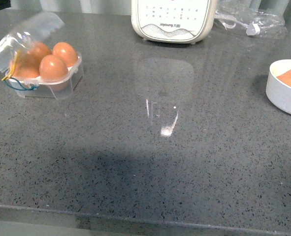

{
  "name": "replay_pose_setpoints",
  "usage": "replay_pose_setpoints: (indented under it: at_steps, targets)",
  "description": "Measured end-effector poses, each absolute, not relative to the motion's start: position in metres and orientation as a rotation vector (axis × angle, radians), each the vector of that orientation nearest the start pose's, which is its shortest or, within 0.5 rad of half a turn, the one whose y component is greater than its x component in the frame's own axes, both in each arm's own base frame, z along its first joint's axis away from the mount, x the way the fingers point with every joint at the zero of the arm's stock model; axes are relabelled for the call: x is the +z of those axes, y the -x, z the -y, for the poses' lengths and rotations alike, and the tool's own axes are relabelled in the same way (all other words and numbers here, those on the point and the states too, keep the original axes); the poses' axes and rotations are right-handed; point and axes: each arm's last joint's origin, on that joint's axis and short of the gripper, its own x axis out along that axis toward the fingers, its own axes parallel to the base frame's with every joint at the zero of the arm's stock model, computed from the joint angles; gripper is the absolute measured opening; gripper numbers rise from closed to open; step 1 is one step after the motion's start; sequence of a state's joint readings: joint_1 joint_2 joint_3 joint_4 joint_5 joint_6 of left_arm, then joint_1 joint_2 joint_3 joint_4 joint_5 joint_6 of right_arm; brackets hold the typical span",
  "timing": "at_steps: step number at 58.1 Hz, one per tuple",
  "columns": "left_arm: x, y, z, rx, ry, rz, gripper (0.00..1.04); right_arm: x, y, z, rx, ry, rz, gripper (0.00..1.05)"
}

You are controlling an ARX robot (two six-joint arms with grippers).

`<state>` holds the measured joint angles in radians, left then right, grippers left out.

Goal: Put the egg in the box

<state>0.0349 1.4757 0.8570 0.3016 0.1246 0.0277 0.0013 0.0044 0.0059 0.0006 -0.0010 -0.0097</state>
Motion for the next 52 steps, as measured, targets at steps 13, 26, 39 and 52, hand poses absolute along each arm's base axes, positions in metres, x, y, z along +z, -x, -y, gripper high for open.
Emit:
replay_pose_setpoints:
  at_steps: [13, 26, 39, 52]
  targets:
    - [0.259, -0.292, 0.038, -0.303, -0.021, -0.325, 0.98, 0.165, -0.098, 0.000, 0.002, 0.010, 0.002, 0.97]
    - [0.260, -0.276, 0.054, -0.355, -0.083, -0.344, 0.98, 0.165, -0.098, 0.000, 0.002, 0.010, 0.002, 0.97]
    - [0.275, -0.266, 0.048, -0.316, -0.108, -0.291, 0.98, 0.165, -0.098, 0.000, 0.002, 0.010, 0.002, 0.97]
    - [0.300, -0.245, 0.025, -0.247, -0.112, -0.188, 0.98, 0.165, -0.098, 0.000, 0.002, 0.010, 0.002, 0.97]
